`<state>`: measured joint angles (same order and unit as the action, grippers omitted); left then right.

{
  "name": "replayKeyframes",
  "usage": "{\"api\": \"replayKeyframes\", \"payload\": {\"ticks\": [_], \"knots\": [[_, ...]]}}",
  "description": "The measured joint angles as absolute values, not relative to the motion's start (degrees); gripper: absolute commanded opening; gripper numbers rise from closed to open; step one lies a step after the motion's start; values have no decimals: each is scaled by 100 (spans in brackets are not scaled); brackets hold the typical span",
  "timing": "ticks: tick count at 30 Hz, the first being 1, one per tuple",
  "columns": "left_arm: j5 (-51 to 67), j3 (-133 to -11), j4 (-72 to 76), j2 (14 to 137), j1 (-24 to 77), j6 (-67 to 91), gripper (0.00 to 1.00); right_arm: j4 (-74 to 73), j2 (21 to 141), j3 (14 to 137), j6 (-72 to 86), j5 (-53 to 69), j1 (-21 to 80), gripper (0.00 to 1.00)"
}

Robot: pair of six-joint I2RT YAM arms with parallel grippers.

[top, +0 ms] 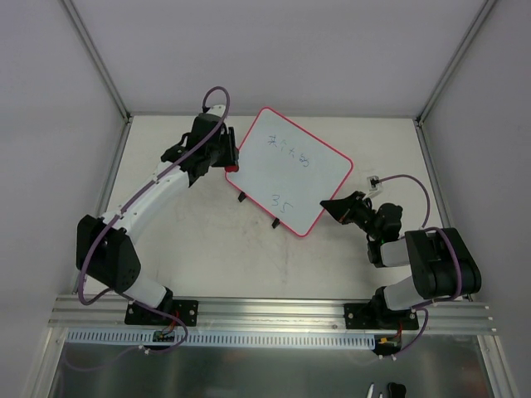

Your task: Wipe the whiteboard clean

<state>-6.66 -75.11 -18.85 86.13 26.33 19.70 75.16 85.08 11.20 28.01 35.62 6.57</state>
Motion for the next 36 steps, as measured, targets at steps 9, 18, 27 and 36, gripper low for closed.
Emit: {"api": "replayKeyframes", "payload": {"ticks": [9,18,27,36], "knots": [[-379,-8355,-1522,9502,2633,1656,16,7518,8508,1122,2799,3566,657,0],[-196,-8927,-945,10420,2630,1284,20,7518,8508,1125,2801,3583,657,0],[-134,-9756,-729,11187,2628,1271,20,7513,8508,1142,2794,3588,681,0],[132,-9850,-473,11526,2628,1288,19,7502,8510,1168,2783,3592,701,0]]}}
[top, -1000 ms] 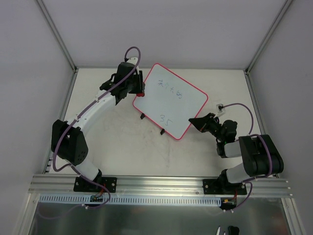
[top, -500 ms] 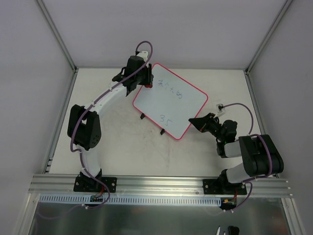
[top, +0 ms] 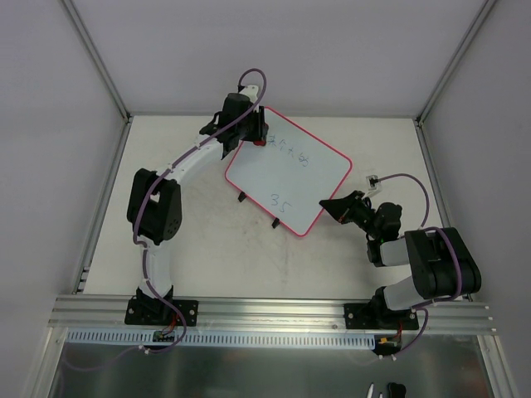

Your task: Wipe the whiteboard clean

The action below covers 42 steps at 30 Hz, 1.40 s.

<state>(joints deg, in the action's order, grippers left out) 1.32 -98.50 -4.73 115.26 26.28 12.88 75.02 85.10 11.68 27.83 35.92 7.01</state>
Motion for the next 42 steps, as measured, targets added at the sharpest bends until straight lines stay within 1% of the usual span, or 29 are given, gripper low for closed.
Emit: {"api": "replayKeyframes", "payload": {"ticks": [12,20,33,37,42], "knots": [[322,-9828,25,11531,2630,1402,19,7498,8510,1177,2766,3590,720,0],[294,-9139,622,11531,2672,1420,19,7474,8514,1201,2775,3586,740,0],[248,-8892,1122,11520,2742,1406,19,7432,8514,1223,2786,3588,749,0],[226,-8624,1328,11369,2899,1422,20,7430,8517,1223,2783,3592,751,0],[117,-8228,1527,11144,3332,1446,20,7430,8525,1227,2779,3588,760,0]]}}
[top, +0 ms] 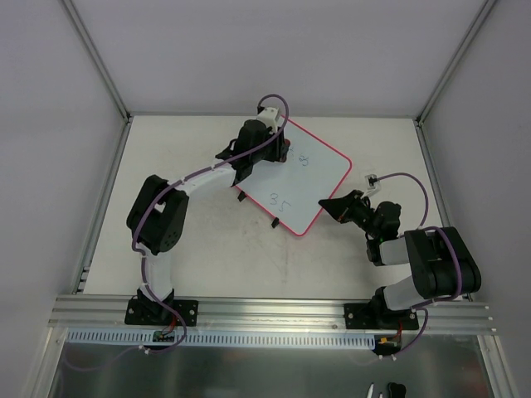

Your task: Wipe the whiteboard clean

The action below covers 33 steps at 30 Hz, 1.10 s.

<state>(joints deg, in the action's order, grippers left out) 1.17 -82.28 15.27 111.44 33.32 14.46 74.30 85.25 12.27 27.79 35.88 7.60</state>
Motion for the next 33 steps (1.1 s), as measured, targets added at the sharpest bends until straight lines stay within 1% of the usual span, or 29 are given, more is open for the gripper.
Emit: {"api": "replayKeyframes", "payload": {"ticks": [9,15,21,24,29,33], "knots": [[12,-7701,1986,10914,4023,1575,20,7424,8532,1232,2762,3579,760,0],[-115,-7662,2119,10910,4313,1531,23,7422,8536,1232,2757,3575,760,0],[-515,-7679,2119,10940,4622,1275,22,7408,8536,1232,2755,3559,762,0],[-585,-7767,2045,10975,4652,1197,19,7400,8536,1232,2755,3542,762,0],[-655,-8158,1767,11115,4600,1076,19,7393,8536,1234,2755,3538,764,0],[-548,-8407,1594,11187,4296,1079,18,7400,8536,1234,2755,3540,775,0]]}}
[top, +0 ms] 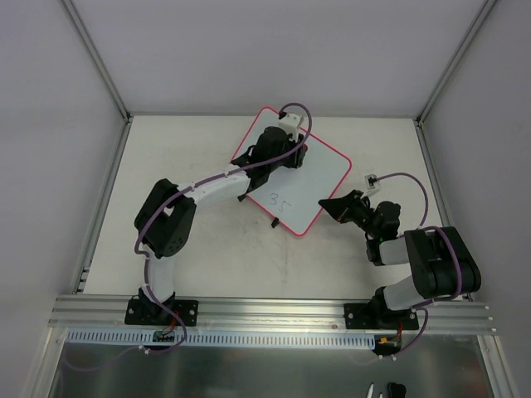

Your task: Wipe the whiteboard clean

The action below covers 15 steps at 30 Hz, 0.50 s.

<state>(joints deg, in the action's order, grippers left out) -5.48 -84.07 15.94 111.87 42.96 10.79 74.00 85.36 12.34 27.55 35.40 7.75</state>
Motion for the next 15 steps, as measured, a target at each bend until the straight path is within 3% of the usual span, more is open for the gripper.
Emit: {"api": "replayKeyframes", "payload": {"ticks": [15], "knots": [[-314,-8705,1203,11399,2650,1063,19,7419,8536,1234,2751,3566,788,0]]}}
